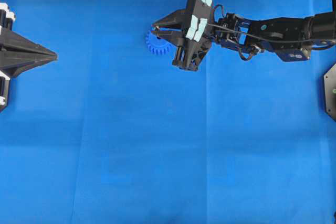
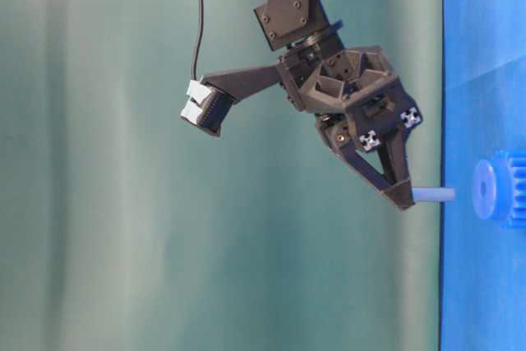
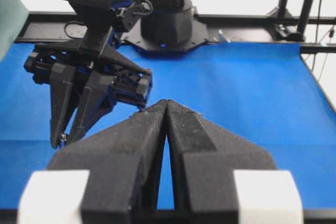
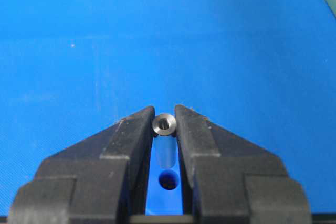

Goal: Insert the shaft placed at a random location into the center hole of the small gear at another random location.
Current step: 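Carry the shaft left and position it above the blue gear's center hole, then lower the shaft into the gear's center hole with the right gripper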

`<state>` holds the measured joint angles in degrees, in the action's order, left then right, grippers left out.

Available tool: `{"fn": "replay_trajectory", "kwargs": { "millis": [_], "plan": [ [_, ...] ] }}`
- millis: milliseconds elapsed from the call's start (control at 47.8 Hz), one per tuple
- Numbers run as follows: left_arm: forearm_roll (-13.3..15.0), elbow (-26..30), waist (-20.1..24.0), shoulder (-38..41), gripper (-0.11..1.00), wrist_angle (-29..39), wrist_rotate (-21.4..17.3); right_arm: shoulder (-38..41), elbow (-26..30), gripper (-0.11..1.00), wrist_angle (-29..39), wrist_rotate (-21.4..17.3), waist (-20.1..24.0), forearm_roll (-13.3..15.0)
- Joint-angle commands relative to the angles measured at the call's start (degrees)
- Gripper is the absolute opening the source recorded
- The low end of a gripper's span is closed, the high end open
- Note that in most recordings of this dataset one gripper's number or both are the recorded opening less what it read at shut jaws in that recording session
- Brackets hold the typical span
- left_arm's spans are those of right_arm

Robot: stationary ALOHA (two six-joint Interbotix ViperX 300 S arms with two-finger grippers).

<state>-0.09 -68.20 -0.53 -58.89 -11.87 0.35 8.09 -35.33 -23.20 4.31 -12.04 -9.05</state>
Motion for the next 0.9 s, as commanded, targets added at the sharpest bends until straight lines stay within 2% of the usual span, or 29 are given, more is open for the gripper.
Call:
{"fn": "replay_trajectory", "kwargs": {
  "millis": [0,314,880],
  "plan": [
    [-0.09,0.62,-0.09,0.26,0.0,-0.26,0.09,-0.53,0.7,0.03,-0.26,0.26,-0.26,0.09],
    [-0.09,0.62,-0.09,0.18,0.0,-0.26,0.18,3.6,1.05,0.03,-0.88,0.26,-0.62,-0.09],
    [-0.09,0.62,-0.09,0.18,0.0,-0.26,0.53,4.57,1.23,0.03,-1.41,0.26,-0.62,-0.09]
  ]
}}
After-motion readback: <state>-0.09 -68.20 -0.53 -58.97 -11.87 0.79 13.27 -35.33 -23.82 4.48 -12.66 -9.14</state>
